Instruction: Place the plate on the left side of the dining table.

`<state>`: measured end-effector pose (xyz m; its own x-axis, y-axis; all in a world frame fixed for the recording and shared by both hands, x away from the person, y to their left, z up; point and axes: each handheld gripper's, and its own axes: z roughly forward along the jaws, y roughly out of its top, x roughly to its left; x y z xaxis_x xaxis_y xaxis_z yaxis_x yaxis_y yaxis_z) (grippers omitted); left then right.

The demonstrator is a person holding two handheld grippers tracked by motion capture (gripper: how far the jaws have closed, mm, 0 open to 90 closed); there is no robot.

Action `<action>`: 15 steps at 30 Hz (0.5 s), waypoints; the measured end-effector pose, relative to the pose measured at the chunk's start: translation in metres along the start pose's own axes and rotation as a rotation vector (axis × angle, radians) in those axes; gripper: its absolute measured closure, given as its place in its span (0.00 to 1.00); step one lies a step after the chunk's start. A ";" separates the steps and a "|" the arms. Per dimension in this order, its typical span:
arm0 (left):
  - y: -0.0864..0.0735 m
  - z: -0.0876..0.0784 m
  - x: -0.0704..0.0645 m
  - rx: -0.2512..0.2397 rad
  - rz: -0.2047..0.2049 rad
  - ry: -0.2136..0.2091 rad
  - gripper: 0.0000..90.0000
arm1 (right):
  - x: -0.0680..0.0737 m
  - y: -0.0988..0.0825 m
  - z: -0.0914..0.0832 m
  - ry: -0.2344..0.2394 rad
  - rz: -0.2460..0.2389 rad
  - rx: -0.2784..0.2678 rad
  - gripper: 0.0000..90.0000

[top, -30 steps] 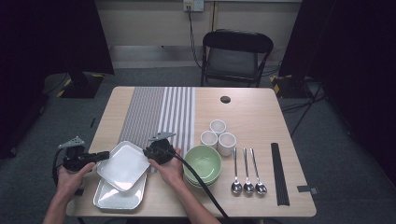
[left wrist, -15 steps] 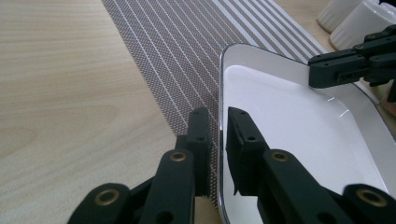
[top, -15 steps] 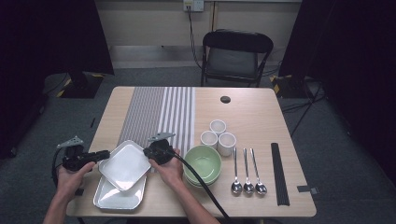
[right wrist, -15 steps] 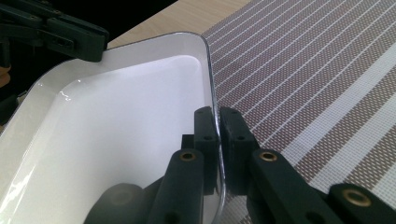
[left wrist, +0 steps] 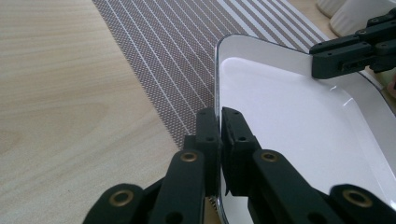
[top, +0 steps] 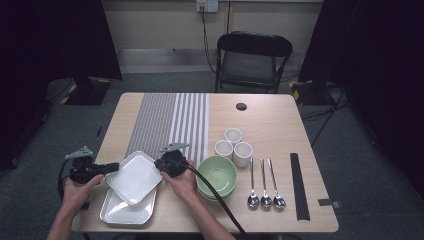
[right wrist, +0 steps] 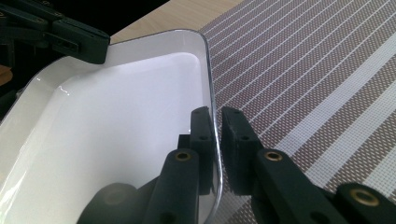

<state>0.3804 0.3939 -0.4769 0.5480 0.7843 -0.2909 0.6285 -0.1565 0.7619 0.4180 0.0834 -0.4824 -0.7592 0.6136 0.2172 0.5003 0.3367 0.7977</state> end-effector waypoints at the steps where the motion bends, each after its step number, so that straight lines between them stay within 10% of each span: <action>1: 0.000 0.000 0.000 -0.001 0.001 -0.004 0.97 | -0.001 -0.001 -0.001 0.002 0.000 -0.002 0.92; 15: 0.000 -0.002 0.000 0.000 0.002 -0.005 0.97 | 0.000 -0.002 -0.002 0.021 -0.006 -0.004 0.96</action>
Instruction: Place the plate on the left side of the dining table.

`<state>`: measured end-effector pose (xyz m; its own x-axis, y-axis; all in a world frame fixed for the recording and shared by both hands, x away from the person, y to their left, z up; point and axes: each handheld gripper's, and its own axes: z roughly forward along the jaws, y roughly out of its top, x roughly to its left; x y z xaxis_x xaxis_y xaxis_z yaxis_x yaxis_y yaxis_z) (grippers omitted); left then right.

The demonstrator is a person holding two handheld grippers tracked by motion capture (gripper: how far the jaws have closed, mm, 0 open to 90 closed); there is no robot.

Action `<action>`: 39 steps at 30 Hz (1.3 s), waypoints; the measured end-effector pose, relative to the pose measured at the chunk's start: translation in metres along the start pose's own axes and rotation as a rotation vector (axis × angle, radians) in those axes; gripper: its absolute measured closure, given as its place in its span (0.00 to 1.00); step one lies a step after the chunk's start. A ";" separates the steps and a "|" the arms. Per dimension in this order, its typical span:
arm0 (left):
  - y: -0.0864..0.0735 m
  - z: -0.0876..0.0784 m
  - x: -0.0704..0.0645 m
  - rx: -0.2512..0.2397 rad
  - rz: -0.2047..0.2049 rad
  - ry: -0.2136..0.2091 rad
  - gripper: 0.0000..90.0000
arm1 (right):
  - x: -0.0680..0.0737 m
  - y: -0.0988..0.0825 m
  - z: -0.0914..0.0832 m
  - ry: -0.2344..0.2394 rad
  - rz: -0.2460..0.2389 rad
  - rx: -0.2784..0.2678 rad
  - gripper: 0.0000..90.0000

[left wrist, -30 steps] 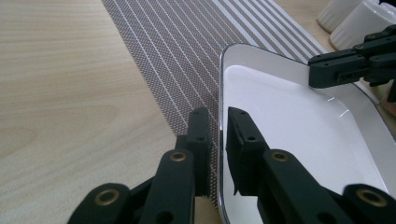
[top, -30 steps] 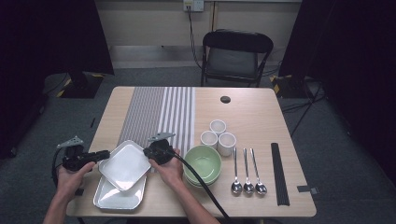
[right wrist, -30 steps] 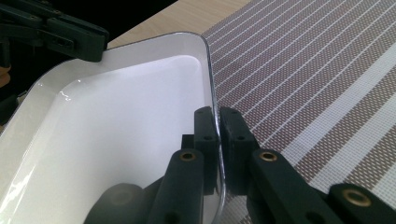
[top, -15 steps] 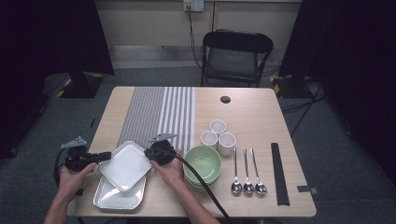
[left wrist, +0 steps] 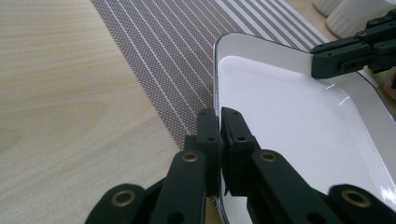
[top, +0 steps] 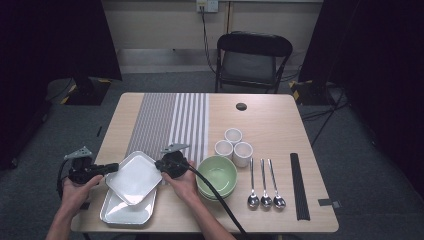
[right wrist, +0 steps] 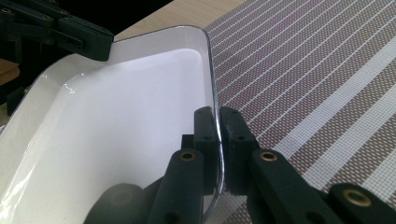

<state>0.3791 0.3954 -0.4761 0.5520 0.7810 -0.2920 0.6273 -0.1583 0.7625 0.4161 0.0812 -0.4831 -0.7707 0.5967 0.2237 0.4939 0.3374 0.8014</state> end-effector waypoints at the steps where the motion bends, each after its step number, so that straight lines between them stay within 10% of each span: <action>1: 0.000 0.000 0.000 -0.003 0.001 -0.006 0.96 | 0.000 0.000 0.000 0.000 0.000 -0.001 0.96; 39: 0.002 -0.004 0.000 -0.005 0.011 -0.001 0.98 | 0.002 0.006 -0.004 0.023 0.001 -0.017 0.99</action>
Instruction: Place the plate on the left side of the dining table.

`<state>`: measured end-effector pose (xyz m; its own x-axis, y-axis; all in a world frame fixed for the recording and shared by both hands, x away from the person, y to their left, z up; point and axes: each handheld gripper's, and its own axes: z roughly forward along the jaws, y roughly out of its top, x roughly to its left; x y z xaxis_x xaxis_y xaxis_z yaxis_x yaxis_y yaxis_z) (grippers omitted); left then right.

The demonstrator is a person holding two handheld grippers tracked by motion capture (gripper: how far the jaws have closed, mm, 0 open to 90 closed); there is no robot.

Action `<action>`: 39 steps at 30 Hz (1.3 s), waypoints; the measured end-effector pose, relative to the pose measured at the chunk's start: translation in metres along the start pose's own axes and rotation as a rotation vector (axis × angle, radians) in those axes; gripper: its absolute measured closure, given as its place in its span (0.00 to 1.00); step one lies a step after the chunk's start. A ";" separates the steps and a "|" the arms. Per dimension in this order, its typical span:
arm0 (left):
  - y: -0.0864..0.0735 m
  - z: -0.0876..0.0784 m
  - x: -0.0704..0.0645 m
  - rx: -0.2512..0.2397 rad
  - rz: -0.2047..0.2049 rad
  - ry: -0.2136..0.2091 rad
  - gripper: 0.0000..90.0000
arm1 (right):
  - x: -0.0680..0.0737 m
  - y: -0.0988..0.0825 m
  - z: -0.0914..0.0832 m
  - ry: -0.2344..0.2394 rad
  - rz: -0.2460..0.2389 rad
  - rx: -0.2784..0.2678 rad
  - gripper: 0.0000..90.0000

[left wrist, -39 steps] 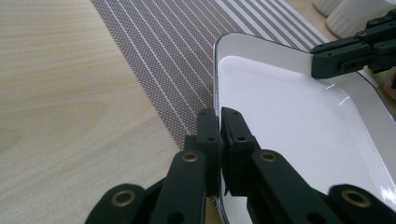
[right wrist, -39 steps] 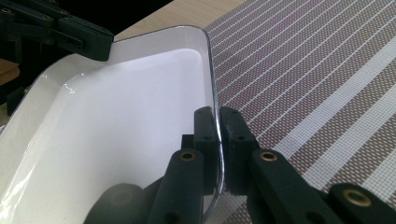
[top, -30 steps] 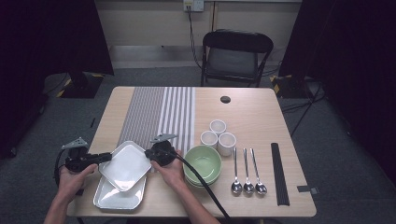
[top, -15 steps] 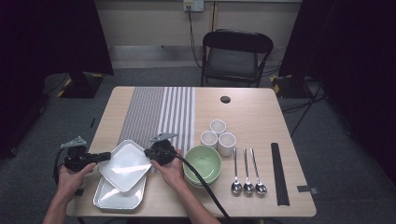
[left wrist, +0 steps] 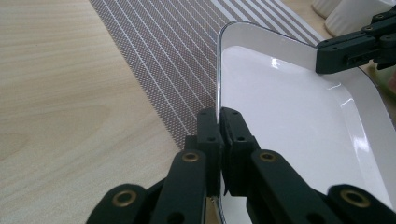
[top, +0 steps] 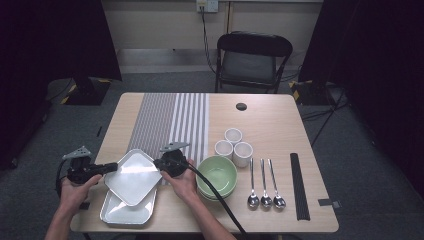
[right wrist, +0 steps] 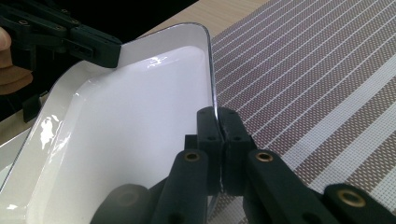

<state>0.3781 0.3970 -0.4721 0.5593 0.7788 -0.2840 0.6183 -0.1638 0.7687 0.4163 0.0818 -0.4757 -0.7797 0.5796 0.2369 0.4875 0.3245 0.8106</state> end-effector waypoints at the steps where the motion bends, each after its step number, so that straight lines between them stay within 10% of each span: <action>1: 0.000 0.000 0.000 -0.001 0.000 -0.001 0.98 | 0.000 0.000 0.000 0.001 -0.003 -0.002 0.99; 39: 0.026 -0.013 0.005 -0.044 0.005 -0.020 0.97 | 0.005 0.028 -0.010 -0.022 -0.021 -0.033 0.99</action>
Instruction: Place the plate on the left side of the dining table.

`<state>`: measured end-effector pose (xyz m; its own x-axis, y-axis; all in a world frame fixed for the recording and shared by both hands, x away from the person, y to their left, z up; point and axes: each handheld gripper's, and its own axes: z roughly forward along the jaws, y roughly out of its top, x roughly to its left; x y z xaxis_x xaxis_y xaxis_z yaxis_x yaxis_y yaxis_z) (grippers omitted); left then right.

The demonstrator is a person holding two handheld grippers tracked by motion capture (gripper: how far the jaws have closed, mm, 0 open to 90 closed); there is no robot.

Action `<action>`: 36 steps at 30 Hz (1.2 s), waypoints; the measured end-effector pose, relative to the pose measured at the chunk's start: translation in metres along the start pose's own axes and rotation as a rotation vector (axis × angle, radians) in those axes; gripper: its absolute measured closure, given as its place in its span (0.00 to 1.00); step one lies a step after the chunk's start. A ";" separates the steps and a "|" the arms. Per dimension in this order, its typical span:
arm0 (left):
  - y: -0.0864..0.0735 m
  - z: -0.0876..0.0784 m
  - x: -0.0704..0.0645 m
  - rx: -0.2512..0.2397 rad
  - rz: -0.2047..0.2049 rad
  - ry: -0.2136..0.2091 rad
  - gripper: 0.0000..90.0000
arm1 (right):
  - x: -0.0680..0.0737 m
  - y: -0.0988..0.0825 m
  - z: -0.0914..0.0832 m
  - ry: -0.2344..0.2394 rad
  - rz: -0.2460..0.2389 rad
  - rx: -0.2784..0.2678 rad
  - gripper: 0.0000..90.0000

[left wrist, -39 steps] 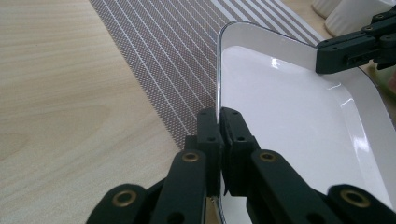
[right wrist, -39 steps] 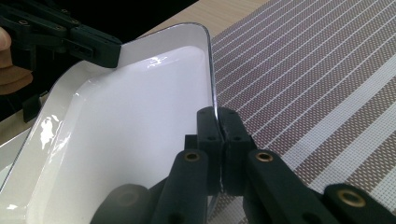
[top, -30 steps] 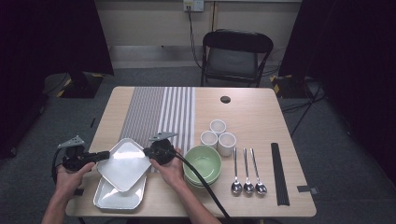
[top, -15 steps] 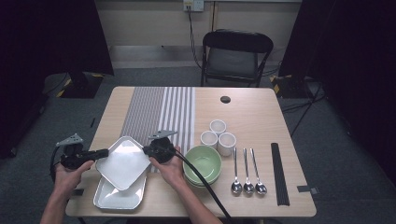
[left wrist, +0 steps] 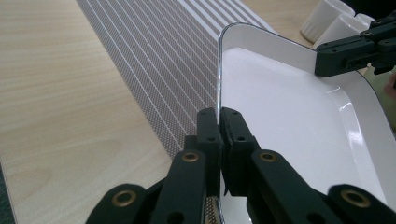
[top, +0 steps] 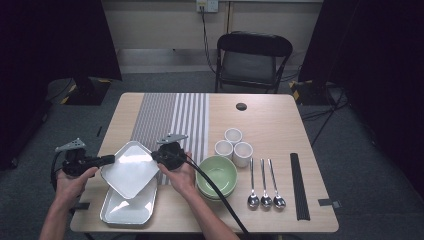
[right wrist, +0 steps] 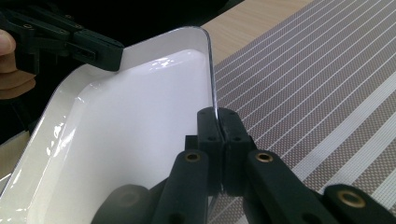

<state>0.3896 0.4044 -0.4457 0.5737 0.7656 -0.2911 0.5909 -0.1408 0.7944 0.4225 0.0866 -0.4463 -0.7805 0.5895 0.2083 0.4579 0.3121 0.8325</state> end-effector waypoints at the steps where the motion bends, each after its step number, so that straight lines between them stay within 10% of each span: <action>1: 0.002 -0.001 0.000 -0.005 0.003 0.000 0.97 | 0.000 0.002 -0.001 0.001 -0.002 -0.004 0.99; 14: 0.025 -0.008 -0.002 -0.059 0.019 -0.025 0.97 | 0.007 0.033 -0.020 -0.046 -0.056 -0.040 0.99; 36: 0.072 0.018 -0.016 -0.069 0.069 -0.037 0.99 | -0.038 0.063 -0.046 -0.014 -0.051 -0.060 0.99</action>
<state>0.4327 0.3707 -0.3931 0.6330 0.7318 -0.2525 0.5094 -0.1481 0.8477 0.4617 0.0494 -0.3788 -0.7957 0.5848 0.1581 0.3912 0.2968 0.8711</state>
